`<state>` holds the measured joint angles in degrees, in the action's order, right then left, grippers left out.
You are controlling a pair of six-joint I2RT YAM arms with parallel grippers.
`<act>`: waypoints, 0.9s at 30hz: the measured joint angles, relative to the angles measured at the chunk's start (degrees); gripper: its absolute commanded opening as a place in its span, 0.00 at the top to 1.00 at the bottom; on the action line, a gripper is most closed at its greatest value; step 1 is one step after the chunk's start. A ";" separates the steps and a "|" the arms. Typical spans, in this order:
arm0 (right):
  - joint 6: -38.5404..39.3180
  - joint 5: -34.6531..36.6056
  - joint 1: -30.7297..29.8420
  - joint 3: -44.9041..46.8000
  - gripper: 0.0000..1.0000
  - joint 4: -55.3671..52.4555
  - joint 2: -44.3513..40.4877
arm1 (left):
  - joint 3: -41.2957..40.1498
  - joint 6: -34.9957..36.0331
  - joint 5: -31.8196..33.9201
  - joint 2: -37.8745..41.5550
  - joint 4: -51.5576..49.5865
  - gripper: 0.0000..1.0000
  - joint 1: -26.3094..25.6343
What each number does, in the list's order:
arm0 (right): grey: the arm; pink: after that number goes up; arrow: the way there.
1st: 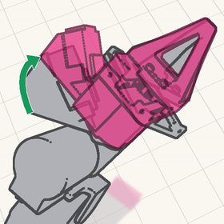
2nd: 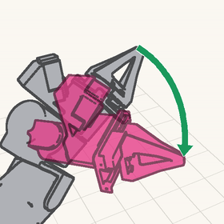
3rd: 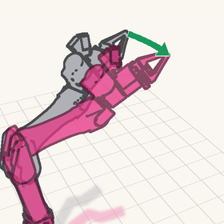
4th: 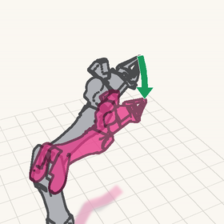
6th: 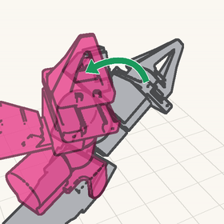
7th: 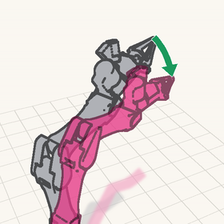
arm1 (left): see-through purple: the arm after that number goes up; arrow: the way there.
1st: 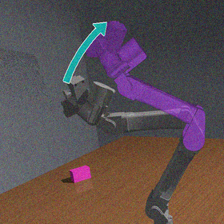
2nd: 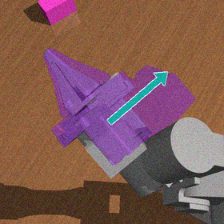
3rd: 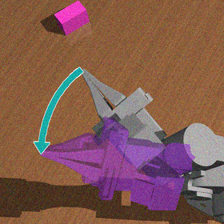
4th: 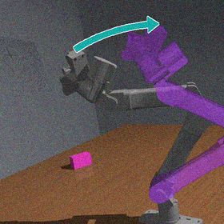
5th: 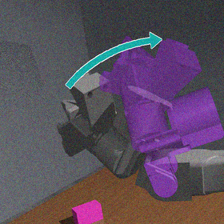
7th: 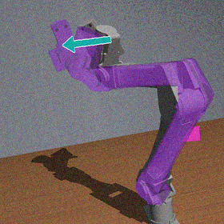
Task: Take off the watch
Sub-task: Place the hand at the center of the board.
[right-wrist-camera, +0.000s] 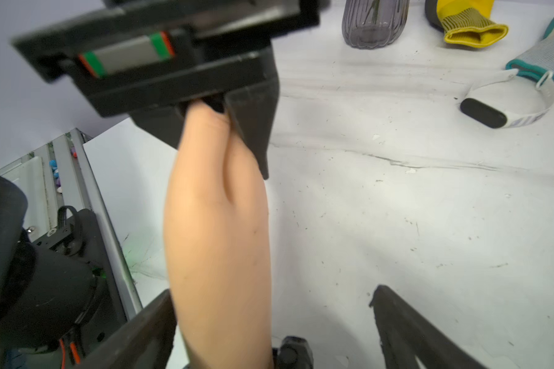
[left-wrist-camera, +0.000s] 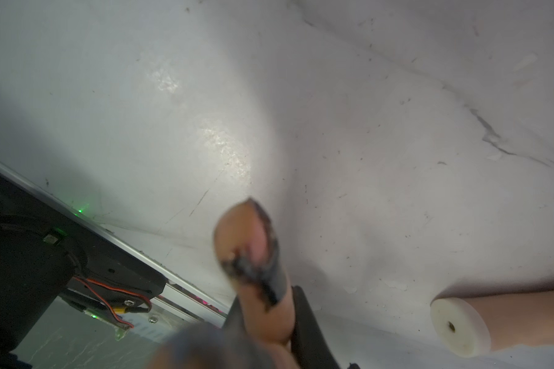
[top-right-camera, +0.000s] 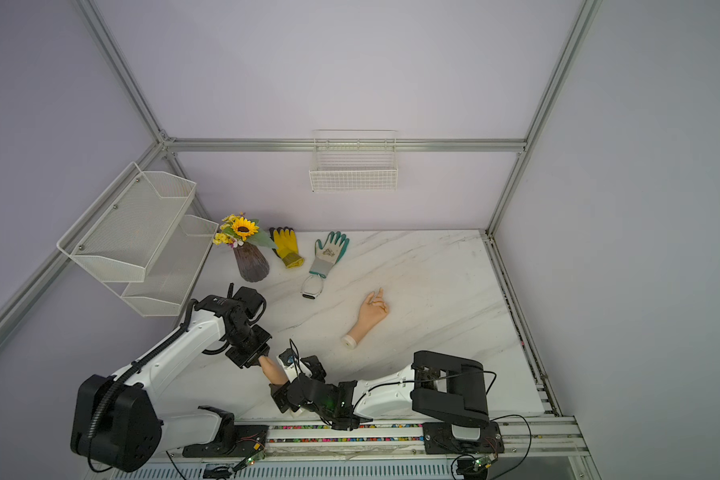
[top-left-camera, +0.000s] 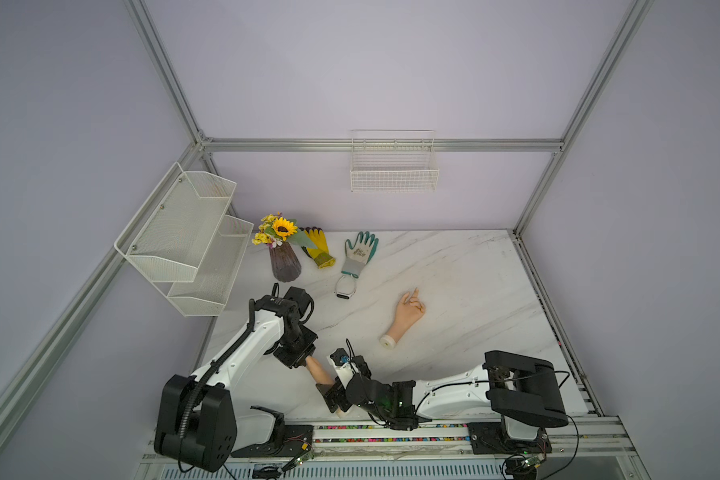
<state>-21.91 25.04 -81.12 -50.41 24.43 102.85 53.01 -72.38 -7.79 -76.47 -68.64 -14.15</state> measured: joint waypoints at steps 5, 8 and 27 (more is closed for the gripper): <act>-0.48 -5.42 0.04 3.32 0.02 -0.09 -1.07 | 0.33 -0.26 -1.18 -4.09 2.47 0.92 2.19; -1.27 -7.52 0.11 4.15 0.03 -1.46 -1.05 | 0.42 -1.03 -1.90 -6.32 3.93 0.91 3.89; -4.48 -21.18 12.87 12.37 0.44 1.88 -4.96 | 2.21 4.59 -3.63 -4.07 19.39 0.00 6.27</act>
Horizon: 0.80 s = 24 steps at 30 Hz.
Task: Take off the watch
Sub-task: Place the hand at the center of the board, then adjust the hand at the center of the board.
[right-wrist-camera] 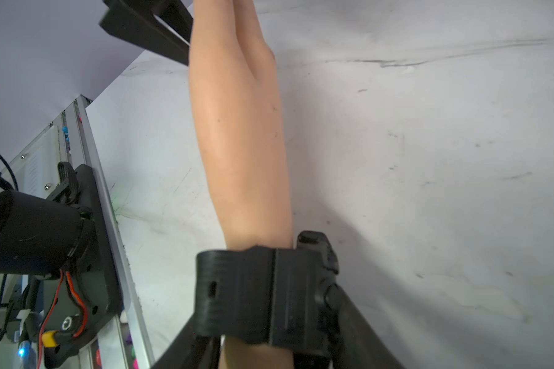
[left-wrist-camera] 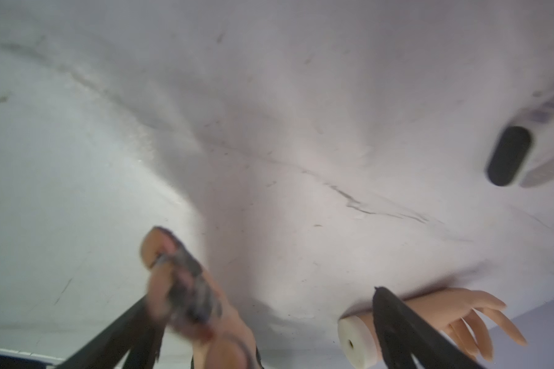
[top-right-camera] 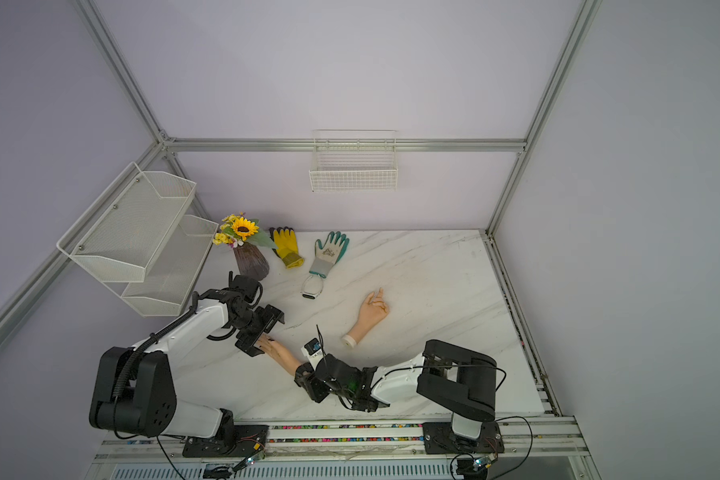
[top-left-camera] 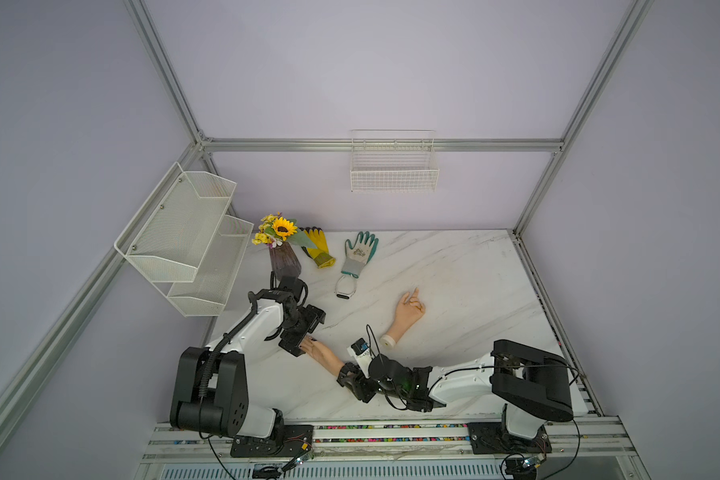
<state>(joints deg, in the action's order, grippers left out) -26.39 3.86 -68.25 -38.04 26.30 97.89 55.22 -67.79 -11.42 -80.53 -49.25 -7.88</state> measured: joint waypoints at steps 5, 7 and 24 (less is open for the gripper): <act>0.92 -8.11 6.34 2.51 0.27 0.33 -2.38 | 0.72 9.44 3.74 11.47 7.28 0.00 -0.11; 1.03 -11.34 7.69 2.49 0.16 0.87 -2.38 | -1.79 14.03 5.03 17.31 10.95 0.00 -0.98; 6.16 -12.39 16.61 2.23 0.14 -0.39 -23.89 | -21.05 25.31 20.55 35.36 11.08 0.04 -37.62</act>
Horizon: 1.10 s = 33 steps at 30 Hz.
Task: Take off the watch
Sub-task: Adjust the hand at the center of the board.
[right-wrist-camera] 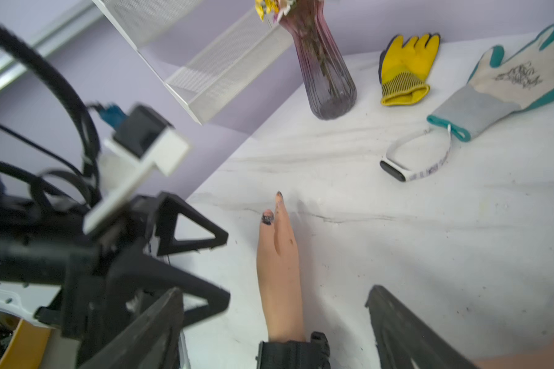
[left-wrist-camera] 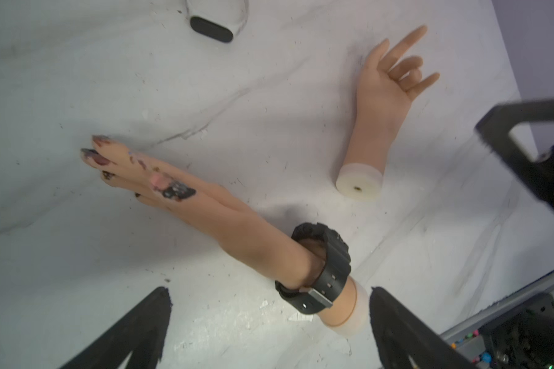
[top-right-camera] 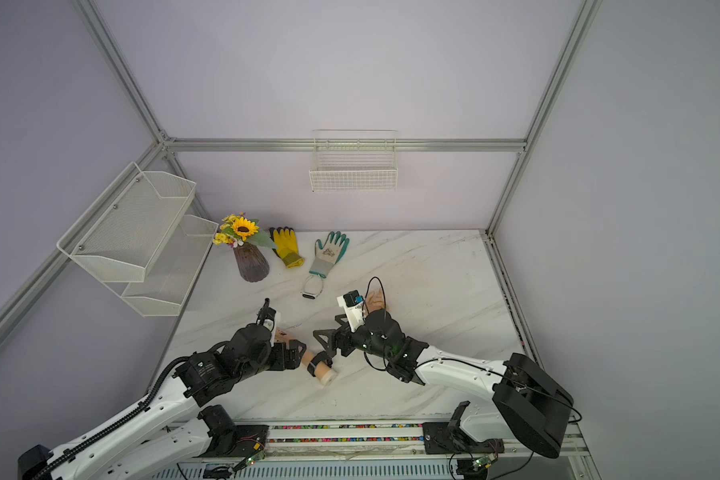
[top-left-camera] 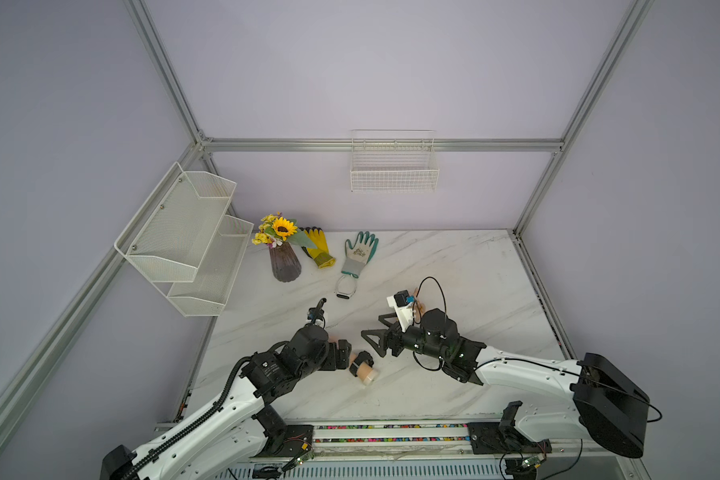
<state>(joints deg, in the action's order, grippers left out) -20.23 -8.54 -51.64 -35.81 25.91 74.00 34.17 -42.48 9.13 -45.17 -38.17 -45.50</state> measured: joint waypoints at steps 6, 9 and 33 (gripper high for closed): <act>24.41 6.88 -2.19 -3.48 0.16 -2.14 -0.81 | -4.61 -3.58 3.08 1.66 0.83 0.00 -1.79; 41.00 7.28 -3.15 -4.20 0.22 -3.61 -0.11 | -6.71 -4.74 2.86 3.78 2.78 0.00 -0.52; 77.83 -5.55 -6.97 -18.56 0.53 -33.31 20.70 | -11.08 -13.94 -28.92 -13.00 28.65 0.32 23.30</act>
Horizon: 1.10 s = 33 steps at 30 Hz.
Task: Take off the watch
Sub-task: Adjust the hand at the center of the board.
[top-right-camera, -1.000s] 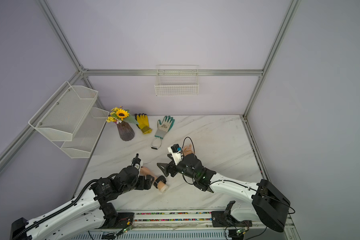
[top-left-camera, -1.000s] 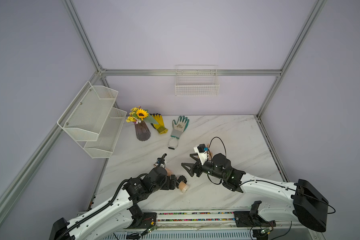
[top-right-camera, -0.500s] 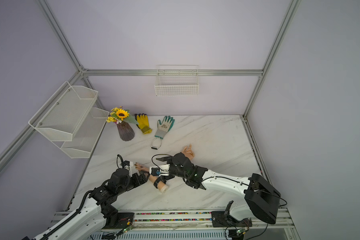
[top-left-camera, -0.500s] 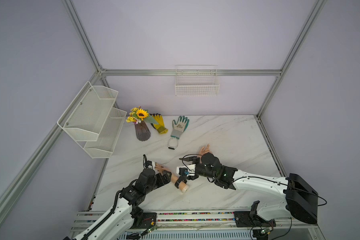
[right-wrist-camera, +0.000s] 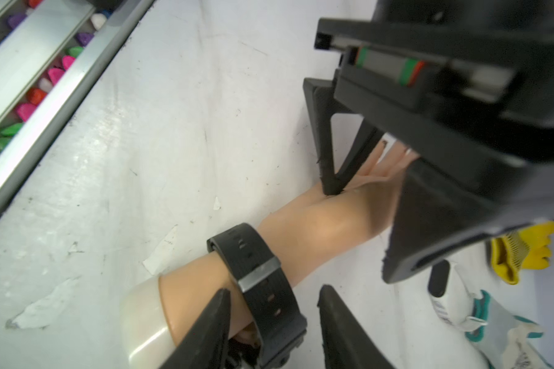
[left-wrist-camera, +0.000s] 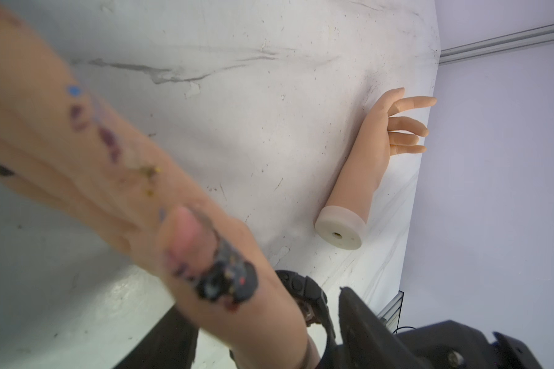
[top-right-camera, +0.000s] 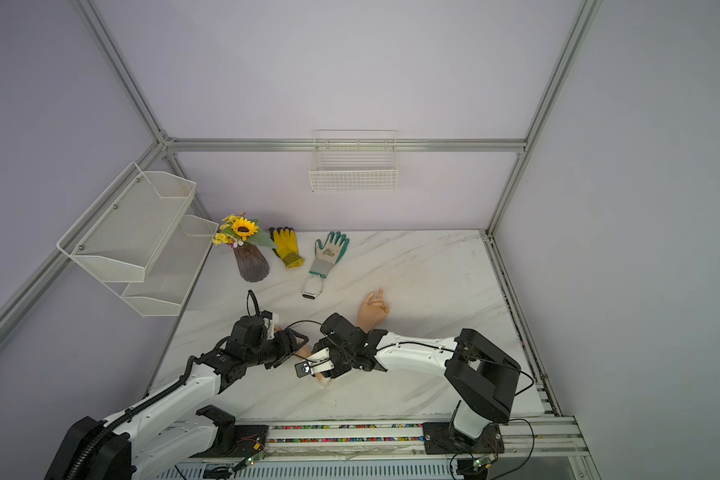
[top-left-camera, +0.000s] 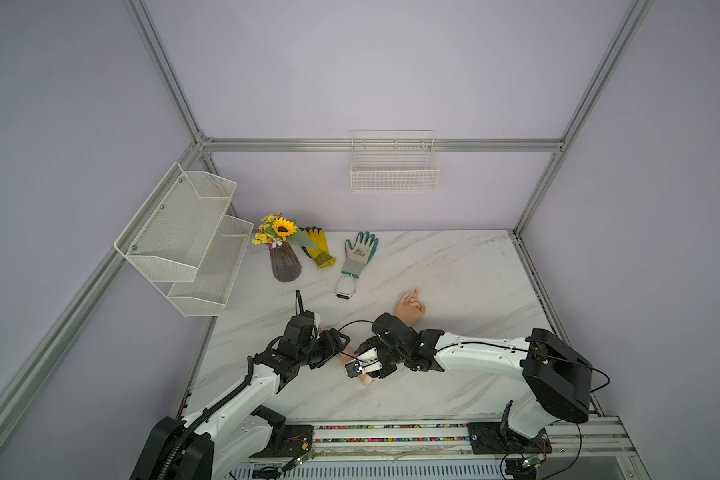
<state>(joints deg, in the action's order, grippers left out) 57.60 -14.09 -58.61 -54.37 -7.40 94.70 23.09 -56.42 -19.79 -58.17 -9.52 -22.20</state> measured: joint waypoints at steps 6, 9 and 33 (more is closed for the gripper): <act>-1.49 -3.61 0.33 -4.72 0.48 -0.57 4.98 | 0.96 2.16 0.35 -2.12 0.02 0.32 0.81; -2.43 -5.35 0.35 -6.69 0.49 -1.33 6.84 | 1.84 3.67 0.90 -3.13 -1.09 0.31 1.22; -25.29 -7.82 5.40 6.43 1.00 16.20 -2.69 | 6.05 10.10 6.78 9.68 -13.05 0.19 6.86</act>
<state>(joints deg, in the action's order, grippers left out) 32.32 -21.91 -53.21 -47.94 8.80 92.01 29.15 -46.33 -13.02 -48.49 -22.57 -15.33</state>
